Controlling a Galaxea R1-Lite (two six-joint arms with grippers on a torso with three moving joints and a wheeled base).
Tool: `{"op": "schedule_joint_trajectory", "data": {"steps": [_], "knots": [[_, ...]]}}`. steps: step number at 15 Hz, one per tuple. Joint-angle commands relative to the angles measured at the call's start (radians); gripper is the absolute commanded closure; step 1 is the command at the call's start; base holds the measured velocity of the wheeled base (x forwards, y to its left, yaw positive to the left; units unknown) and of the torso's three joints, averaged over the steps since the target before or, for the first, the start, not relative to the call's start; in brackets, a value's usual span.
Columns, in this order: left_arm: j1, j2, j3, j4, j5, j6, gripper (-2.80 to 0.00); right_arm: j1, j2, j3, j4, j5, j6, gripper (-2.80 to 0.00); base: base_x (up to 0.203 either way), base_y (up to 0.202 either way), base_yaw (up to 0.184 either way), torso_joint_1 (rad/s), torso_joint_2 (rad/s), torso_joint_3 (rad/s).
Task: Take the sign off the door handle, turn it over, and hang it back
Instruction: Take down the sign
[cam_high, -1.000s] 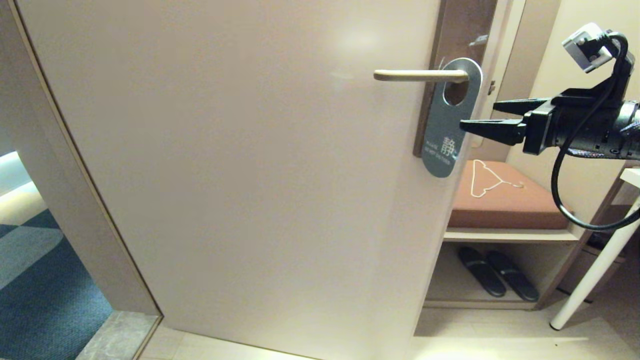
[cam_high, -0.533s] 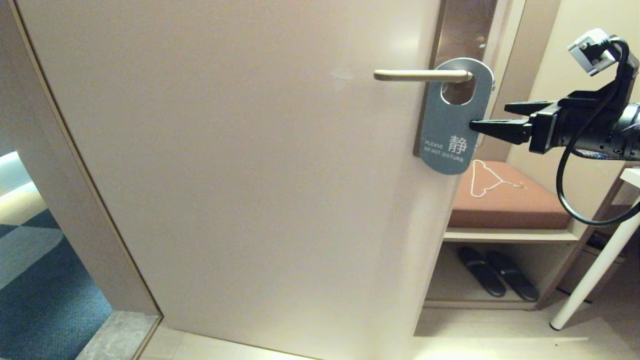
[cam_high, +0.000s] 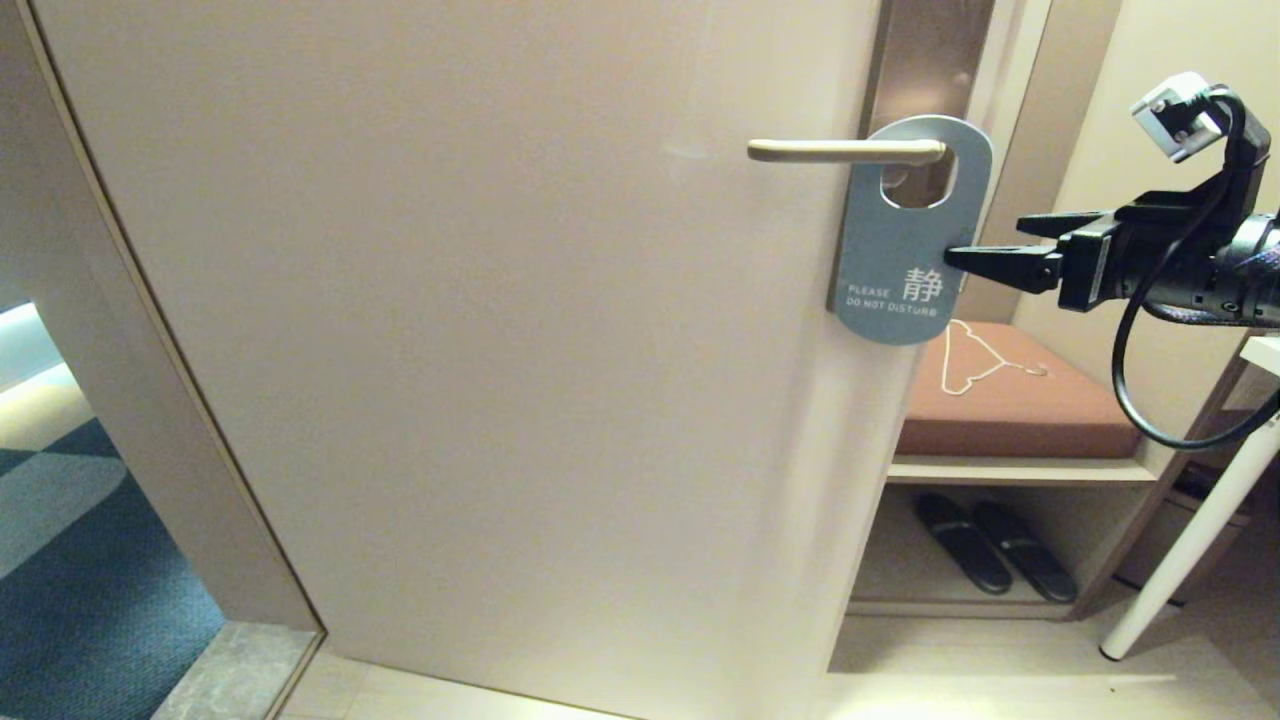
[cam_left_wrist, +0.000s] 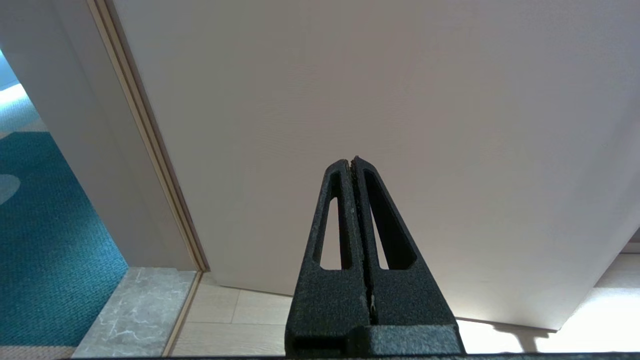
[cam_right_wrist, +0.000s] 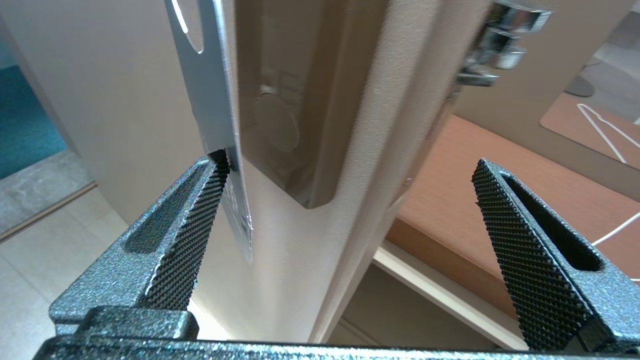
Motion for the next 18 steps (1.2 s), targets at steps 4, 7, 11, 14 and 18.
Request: {"op": "schedule_joint_trajectory", "data": {"steps": [4, 7, 11, 14, 18], "knots": [[0.000, 0.001, 0.000, -0.001, 0.000, 0.000, 0.00, 0.002, 0.041, -0.010, -0.005, 0.002, -0.006, -2.80, 0.000, 0.000, 0.000, 0.000, 0.00, 0.000], [0.000, 0.001, 0.000, -0.001, 0.000, 0.000, 0.00, 0.002, 0.059, -0.017, -0.007, 0.002, -0.006, -2.80, 0.000, 0.000, 0.000, 0.000, 0.00, 0.000], [0.000, 0.001, 0.000, -0.001, 0.000, 0.000, 0.00, 0.002, 0.067, -0.015, -0.039, 0.011, -0.006, -2.80, 0.000, 0.000, 0.000, 0.000, 0.00, 0.000], [0.000, 0.001, 0.000, -0.001, 0.000, 0.000, 0.00, 0.002, 0.048, -0.009, -0.038, 0.054, -0.006, -2.80, 0.000, 0.000, 0.000, 0.000, 0.00, 0.000], [0.000, 0.001, 0.000, -0.001, 0.000, 0.000, 0.00, 0.005, 0.022, 0.022, -0.035, 0.060, -0.006, -2.80, 0.000, 0.000, 0.000, 0.000, 0.00, 0.000]]}}
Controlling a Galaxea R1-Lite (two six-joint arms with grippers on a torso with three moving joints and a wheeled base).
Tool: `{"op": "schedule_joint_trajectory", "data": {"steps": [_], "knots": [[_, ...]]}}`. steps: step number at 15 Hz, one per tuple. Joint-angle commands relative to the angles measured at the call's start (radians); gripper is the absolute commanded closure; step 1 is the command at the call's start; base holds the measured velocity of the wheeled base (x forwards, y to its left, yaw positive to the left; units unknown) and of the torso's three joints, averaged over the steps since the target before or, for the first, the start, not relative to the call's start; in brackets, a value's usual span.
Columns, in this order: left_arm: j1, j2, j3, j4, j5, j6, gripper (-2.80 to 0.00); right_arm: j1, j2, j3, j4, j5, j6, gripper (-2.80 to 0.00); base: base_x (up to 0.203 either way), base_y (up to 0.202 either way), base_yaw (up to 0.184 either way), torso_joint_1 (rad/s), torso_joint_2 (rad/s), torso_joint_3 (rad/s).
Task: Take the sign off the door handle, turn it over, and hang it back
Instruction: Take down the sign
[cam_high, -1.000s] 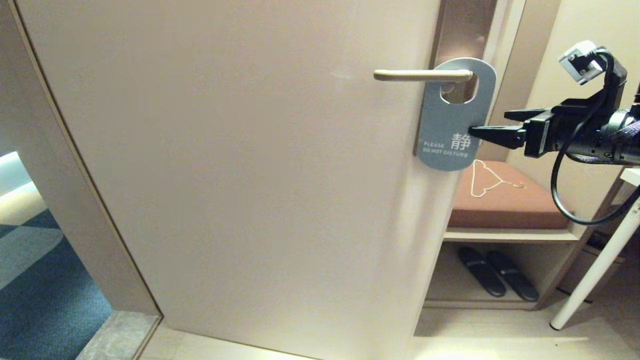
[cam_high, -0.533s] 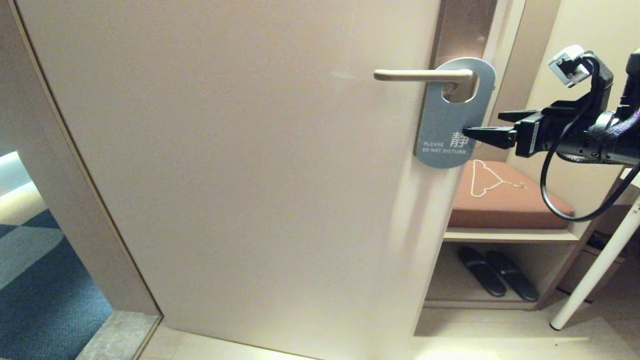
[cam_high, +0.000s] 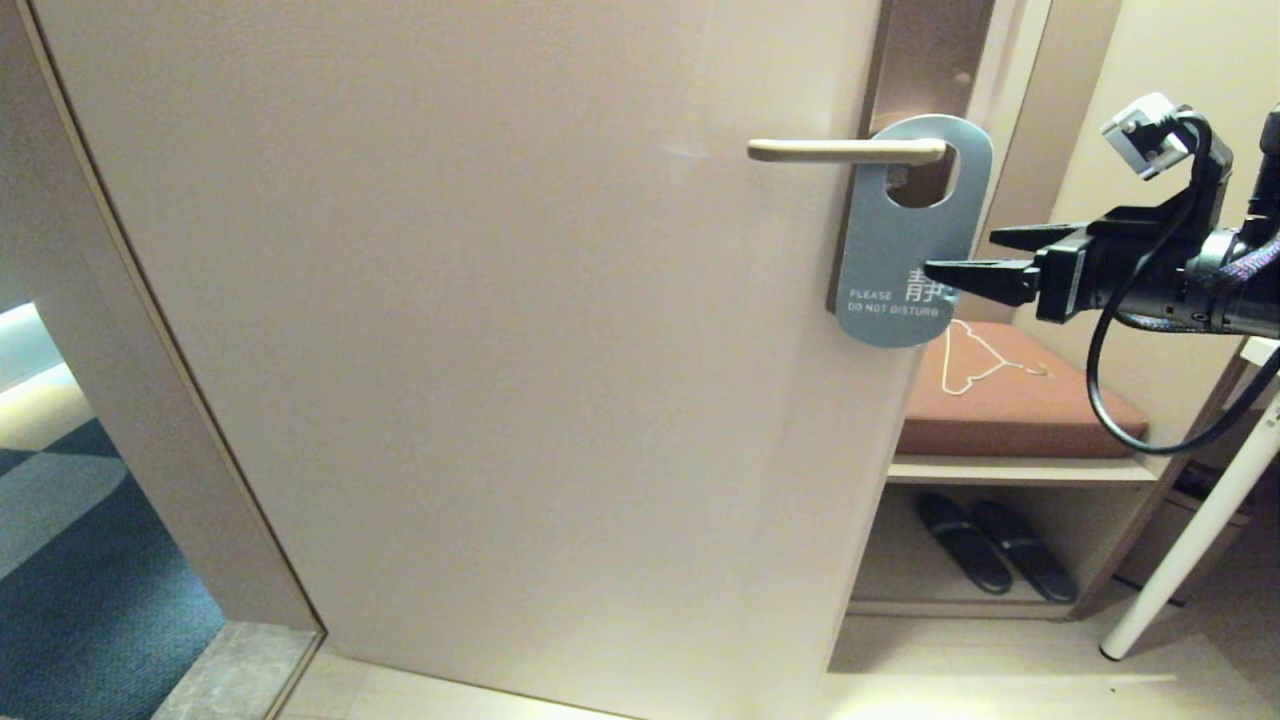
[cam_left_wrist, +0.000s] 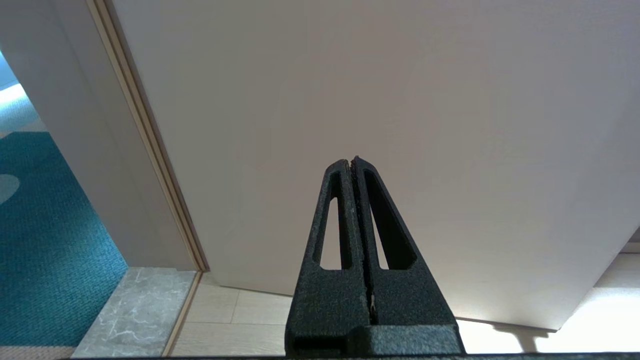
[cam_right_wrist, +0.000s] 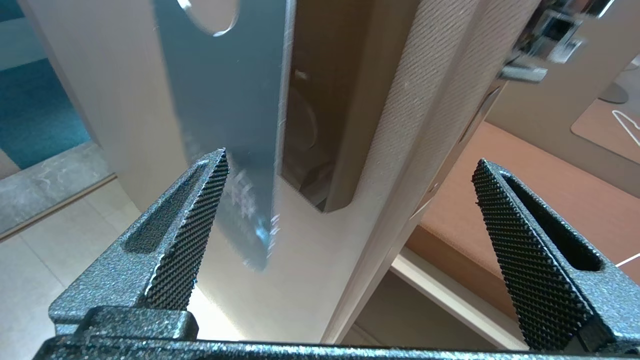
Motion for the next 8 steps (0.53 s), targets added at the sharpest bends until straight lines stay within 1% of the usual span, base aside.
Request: {"op": "schedule_joint_trajectory", "data": {"steps": [1, 4, 8], "knots": [[0.000, 0.001, 0.000, 0.000, 0.000, 0.000, 0.00, 0.004, -0.023, 0.016, -0.001, 0.004, -0.002, -2.80, 0.000, 0.000, 0.000, 0.000, 0.00, 0.000], [0.000, 0.001, 0.000, 0.000, 0.000, 0.000, 0.00, 0.023, -0.048, 0.028, 0.008, 0.005, -0.003, -2.80, 0.000, 0.000, 0.000, 0.000, 0.00, 0.000], [0.000, 0.001, 0.000, 0.000, 0.000, 0.000, 0.00, 0.028, -0.083, 0.058, 0.034, 0.005, -0.006, -2.80, 0.000, 0.000, 0.000, 0.000, 0.00, 0.000]]}}
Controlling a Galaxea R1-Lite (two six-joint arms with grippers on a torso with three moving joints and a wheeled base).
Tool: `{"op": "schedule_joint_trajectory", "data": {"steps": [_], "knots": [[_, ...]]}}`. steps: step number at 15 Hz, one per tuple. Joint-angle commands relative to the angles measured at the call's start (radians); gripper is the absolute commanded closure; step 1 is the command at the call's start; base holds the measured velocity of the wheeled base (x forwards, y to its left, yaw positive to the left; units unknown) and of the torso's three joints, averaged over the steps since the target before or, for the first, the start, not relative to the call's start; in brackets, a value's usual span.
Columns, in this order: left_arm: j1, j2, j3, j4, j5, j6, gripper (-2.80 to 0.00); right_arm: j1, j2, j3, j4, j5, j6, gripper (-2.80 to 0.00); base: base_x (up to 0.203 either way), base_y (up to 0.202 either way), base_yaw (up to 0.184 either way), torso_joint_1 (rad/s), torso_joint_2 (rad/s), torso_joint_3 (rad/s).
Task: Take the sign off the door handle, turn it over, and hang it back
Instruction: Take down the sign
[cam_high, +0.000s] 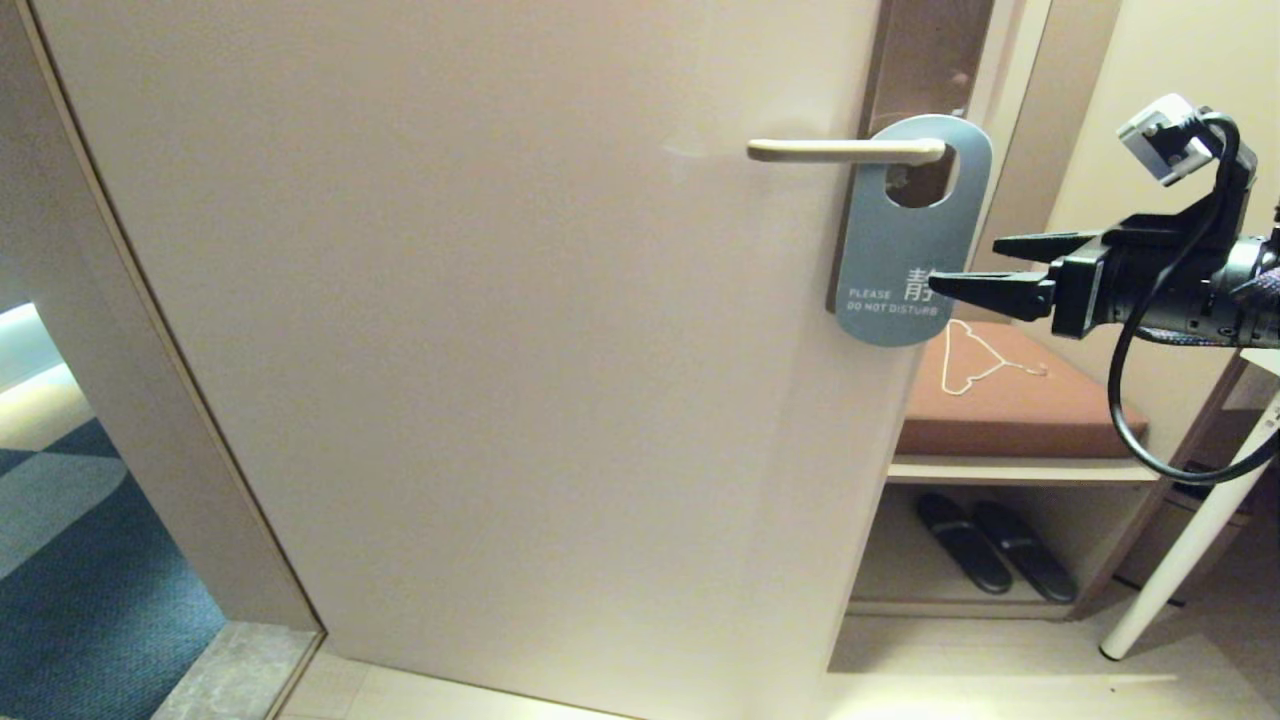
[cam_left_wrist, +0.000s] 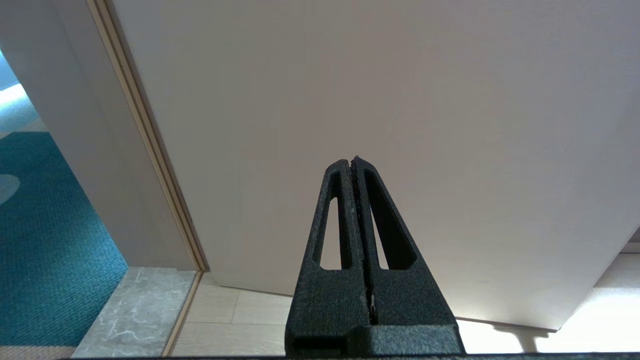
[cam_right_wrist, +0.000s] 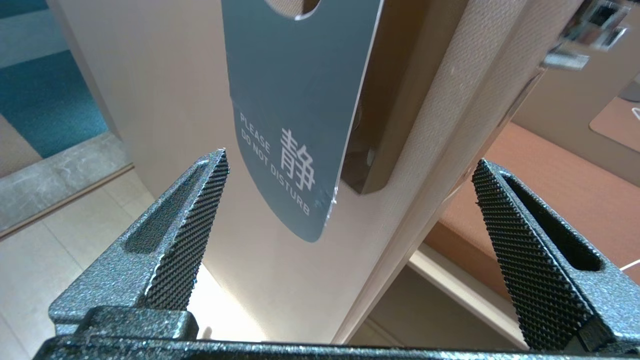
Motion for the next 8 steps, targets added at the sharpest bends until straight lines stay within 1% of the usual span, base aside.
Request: {"op": "schedule_joint_trajectory", "data": {"steps": [1, 5, 6, 8], "knots": [[0.000, 0.001, 0.000, -0.001, 0.000, 0.000, 0.00, 0.002, -0.025, 0.017, -0.002, 0.003, -0.005, -2.80, 0.000, 0.000, 0.000, 0.000, 0.00, 0.000], [0.000, 0.001, 0.000, -0.001, 0.000, 0.000, 0.00, 0.015, -0.031, 0.011, -0.002, 0.009, -0.005, -2.80, 0.000, 0.000, 0.000, 0.000, 0.00, 0.000], [0.000, 0.001, 0.000, -0.001, 0.000, 0.000, 0.00, 0.016, -0.028, 0.006, -0.002, 0.029, -0.004, -2.80, 0.000, 0.000, 0.000, 0.000, 0.00, 0.000], [0.000, 0.001, 0.000, -0.001, 0.000, 0.000, 0.00, 0.014, -0.025, 0.000, 0.000, 0.096, -0.001, -2.80, 0.000, 0.000, 0.000, 0.000, 0.00, 0.000]]}}
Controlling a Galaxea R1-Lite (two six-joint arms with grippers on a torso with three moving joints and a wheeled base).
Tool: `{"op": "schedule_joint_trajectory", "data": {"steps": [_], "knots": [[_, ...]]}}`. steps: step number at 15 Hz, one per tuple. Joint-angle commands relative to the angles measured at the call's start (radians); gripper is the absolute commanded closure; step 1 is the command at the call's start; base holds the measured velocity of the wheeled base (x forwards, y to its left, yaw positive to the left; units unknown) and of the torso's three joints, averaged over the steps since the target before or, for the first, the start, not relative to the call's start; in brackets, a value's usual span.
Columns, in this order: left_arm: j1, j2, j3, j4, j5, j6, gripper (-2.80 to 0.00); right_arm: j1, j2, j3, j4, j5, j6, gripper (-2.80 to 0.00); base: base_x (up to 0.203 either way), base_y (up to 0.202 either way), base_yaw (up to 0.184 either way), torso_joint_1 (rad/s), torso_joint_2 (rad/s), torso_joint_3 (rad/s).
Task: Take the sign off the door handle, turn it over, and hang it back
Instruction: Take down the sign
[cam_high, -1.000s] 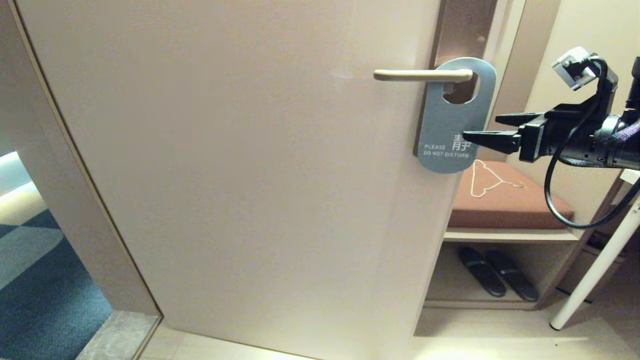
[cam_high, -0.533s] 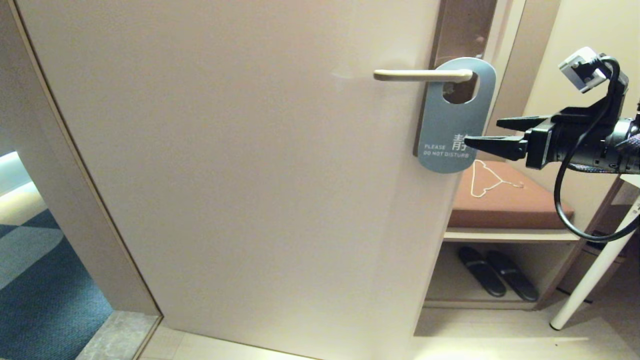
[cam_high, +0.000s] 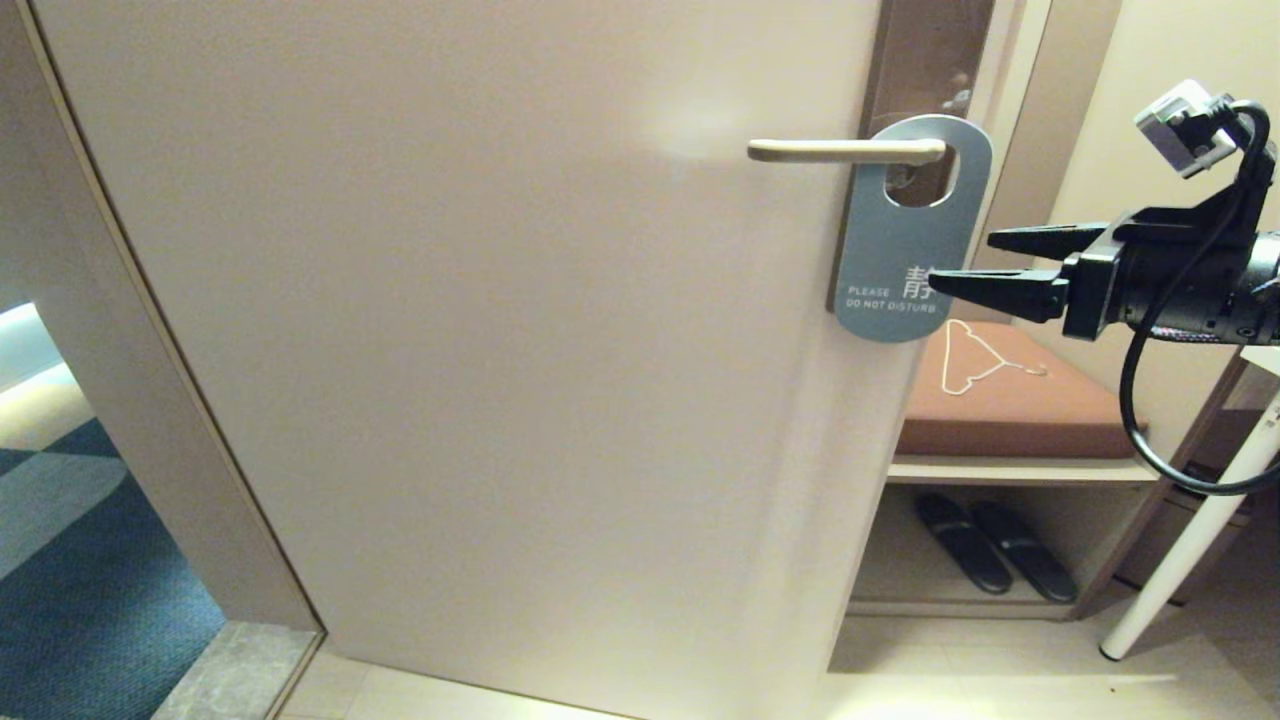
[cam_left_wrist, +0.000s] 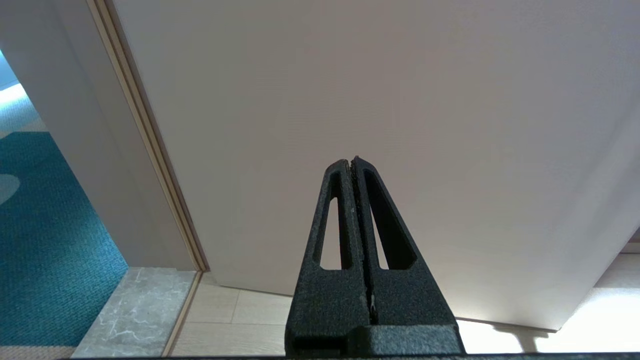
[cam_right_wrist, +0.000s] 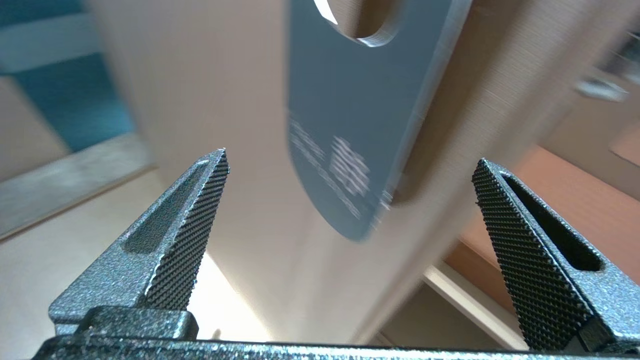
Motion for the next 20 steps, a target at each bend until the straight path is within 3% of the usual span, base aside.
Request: {"op": "schedule_joint_trajectory", "data": {"steps": [1, 5, 7, 13, 20], "knots": [[0.000, 0.001, 0.000, 0.000, 0.000, 0.000, 0.00, -0.002, 0.005, -0.014, 0.011, 0.048, 0.000, -2.80, 0.000, 0.000, 0.000, 0.000, 0.00, 0.000], [0.000, 0.001, 0.000, 0.000, 0.000, 0.000, 0.00, -0.094, 0.048, -0.118, 0.147, 0.183, -0.002, -2.80, 0.000, 0.000, 0.000, 0.000, 0.00, 0.000], [0.000, 0.001, 0.000, 0.000, 0.000, 0.000, 0.00, -0.121, 0.078, -0.162, 0.201, 0.208, -0.002, -2.80, 0.000, 0.000, 0.000, 0.000, 0.00, 0.000], [0.000, 0.001, 0.000, 0.000, 0.000, 0.000, 0.00, -0.134, 0.159, -0.216, 0.210, 0.372, 0.000, -2.80, 0.000, 0.000, 0.000, 0.000, 0.00, 0.000], [0.000, 0.001, 0.000, 0.000, 0.000, 0.000, 0.00, -0.130, 0.193, -0.255, 0.255, 0.497, 0.004, -2.80, 0.000, 0.000, 0.000, 0.000, 0.00, 0.000]]}}
